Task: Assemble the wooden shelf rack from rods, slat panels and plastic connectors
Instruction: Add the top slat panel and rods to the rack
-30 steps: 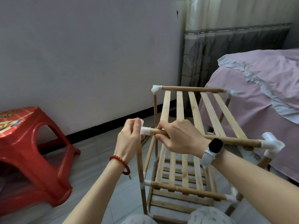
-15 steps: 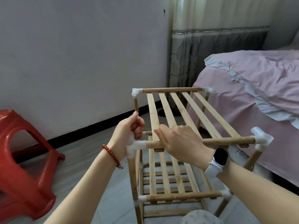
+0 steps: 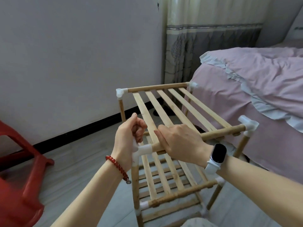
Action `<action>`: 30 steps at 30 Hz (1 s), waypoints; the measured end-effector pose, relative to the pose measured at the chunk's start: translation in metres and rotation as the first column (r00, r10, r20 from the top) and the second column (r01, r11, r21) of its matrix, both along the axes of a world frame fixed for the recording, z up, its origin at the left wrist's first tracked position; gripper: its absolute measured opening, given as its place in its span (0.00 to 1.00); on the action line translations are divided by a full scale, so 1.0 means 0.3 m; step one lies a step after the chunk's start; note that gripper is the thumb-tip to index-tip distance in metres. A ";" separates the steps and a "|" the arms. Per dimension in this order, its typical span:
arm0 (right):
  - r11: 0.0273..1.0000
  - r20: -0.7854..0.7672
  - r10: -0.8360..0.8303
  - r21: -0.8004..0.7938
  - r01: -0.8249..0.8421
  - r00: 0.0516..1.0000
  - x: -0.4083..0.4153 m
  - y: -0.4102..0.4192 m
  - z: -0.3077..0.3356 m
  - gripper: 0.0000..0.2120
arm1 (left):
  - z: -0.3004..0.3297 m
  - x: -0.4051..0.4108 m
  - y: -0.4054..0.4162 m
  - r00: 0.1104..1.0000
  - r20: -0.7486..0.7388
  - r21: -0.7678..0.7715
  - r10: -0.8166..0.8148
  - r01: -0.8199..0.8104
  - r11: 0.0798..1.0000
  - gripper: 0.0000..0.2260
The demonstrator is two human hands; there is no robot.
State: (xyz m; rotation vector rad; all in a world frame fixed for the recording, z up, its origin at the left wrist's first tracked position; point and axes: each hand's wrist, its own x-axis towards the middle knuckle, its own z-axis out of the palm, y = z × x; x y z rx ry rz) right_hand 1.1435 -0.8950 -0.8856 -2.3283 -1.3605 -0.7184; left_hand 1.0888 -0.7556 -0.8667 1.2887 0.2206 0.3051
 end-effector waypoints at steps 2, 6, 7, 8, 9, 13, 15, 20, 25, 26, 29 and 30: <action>1.000 -0.005 0.028 -0.003 -0.028 1.000 0.039 -0.012 -0.001 0.17 | -0.008 0.007 -0.027 0.998 0.013 0.020 0.060 -0.060 0.998 0.18; 0.997 -0.007 0.068 0.032 -0.068 0.998 0.127 -0.041 0.016 0.19 | -0.010 0.049 -0.094 0.976 0.011 -0.039 0.218 -0.218 0.975 0.13; 0.998 0.003 0.057 0.040 -0.057 0.998 0.148 -0.051 0.022 0.18 | -0.008 0.065 -0.114 0.969 0.009 -0.040 0.249 -0.248 0.968 0.12; 0.998 0.005 0.039 0.045 -0.039 0.999 0.165 -0.063 0.025 0.18 | -0.005 0.082 -0.135 0.965 -0.002 -0.039 0.263 -0.263 0.964 0.11; 0.999 -0.002 0.012 0.051 -0.012 1.000 0.179 -0.075 0.027 0.17 | -0.004 0.101 -0.154 0.963 -0.013 -0.047 0.268 -0.268 0.962 0.10; 0.975 -0.093 -0.184 0.108 0.193 0.979 0.217 -0.129 0.047 0.12 | -0.009 0.169 -0.200 0.979 -0.016 0.075 0.203 -0.201 0.977 0.04; 0.943 -0.213 -0.278 0.123 0.308 0.937 0.201 -0.138 0.075 0.10 | -0.029 0.190 -0.192 0.985 0.032 0.283 0.171 -0.173 0.943 0.04; 0.971 -0.405 -0.235 -0.050 0.235 0.883 0.033 -0.055 0.092 0.14 | -0.047 0.193 -0.056 0.964 0.041 0.602 0.262 -0.233 0.764 0.08; 0.914 -0.288 -0.398 -0.037 0.405 0.871 -0.016 0.030 0.021 0.12 | -0.082 0.134 0.054 0.930 0.035 0.718 0.367 -0.279 0.638 0.10; 0.925 -0.260 -0.372 -0.024 0.379 0.891 -0.011 0.027 0.015 0.11 | -0.087 0.125 0.063 0.930 0.047 0.750 0.364 -0.274 0.602 0.10; 0.973 -0.261 -0.217 0.014 0.229 0.941 0.010 -0.025 0.008 0.12 | -0.099 0.114 0.073 0.941 0.103 0.851 0.322 -0.252 0.462 0.10; 0.982 -0.270 -0.166 0.039 0.183 0.948 0.016 -0.051 0.009 0.12 | -0.099 0.115 0.073 0.944 0.122 0.884 0.307 -0.244 0.398 0.11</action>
